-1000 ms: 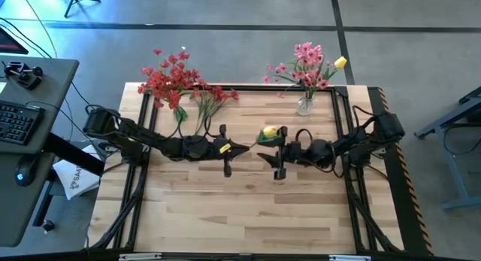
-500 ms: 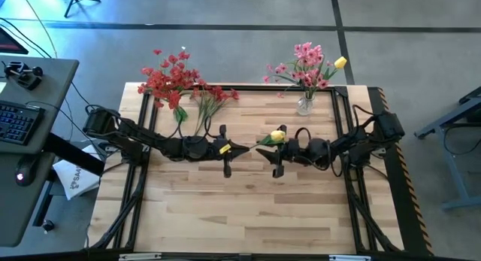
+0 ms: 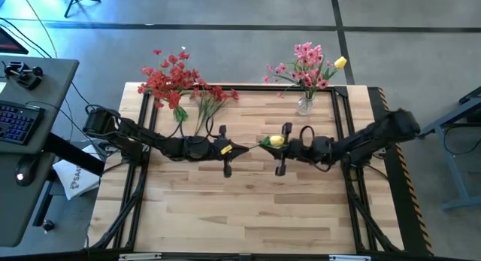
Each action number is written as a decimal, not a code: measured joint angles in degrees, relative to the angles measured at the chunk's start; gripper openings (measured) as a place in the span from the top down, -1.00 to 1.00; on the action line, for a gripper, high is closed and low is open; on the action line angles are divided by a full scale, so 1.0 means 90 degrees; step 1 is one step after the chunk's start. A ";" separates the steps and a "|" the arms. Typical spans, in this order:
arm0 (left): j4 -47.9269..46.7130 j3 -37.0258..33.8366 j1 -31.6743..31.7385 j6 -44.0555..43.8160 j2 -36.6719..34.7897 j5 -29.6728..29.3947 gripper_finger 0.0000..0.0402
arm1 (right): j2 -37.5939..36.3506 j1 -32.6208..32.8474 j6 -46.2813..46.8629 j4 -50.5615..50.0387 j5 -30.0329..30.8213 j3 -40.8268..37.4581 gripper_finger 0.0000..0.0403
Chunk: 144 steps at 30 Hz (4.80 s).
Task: Sort flowers into vase by color
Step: Put the yellow tulip into the transparent vase, then put the red flowers into the green vase
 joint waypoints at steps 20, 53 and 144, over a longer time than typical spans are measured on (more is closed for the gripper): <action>-0.0838 -0.0006 0.0007 -0.0558 0.0002 -0.0819 0.58 | -0.4259 -0.1375 0.0632 -0.9494 0.4457 0.2240 0.99; -0.0838 -0.0009 0.0010 -0.0610 0.0002 -0.0819 0.58 | -0.4253 -0.4133 0.0246 -0.8244 0.1906 0.1491 1.00; -0.7959 -0.0337 0.1176 -0.4827 -0.0702 -0.0332 0.98 | 0.0163 -0.1527 0.2971 -0.2325 -0.2258 -0.0981 -0.31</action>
